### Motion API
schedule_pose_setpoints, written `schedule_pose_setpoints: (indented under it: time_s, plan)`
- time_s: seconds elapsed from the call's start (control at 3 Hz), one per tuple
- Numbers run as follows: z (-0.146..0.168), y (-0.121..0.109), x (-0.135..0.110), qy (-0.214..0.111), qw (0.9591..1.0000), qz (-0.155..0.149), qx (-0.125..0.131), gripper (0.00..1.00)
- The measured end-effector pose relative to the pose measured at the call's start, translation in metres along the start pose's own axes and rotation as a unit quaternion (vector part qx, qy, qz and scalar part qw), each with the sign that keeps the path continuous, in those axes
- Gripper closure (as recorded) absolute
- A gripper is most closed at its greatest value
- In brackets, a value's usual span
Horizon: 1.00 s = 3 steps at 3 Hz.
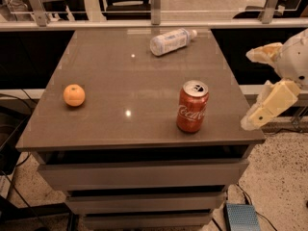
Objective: Knock coke can over
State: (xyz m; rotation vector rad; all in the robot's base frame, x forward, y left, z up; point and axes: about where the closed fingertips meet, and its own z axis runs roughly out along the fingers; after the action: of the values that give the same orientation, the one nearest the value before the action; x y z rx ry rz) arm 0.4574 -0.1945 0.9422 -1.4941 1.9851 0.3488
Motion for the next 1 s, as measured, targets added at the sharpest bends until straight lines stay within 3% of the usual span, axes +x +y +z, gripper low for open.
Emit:
schedule_pose_setpoints:
  time_s: [0.33,0.67,1.0]
  plan:
    - [0.024,-0.002,-0.018,-0.096,0.9951,-0.015,-0.019,0.0]
    - [0.043,-0.003,-0.03,-0.156,0.9861,-0.042,-0.038,0.0]
    - [0.065,0.0,-0.039,-0.197,0.9759,-0.068,-0.065,0.0]
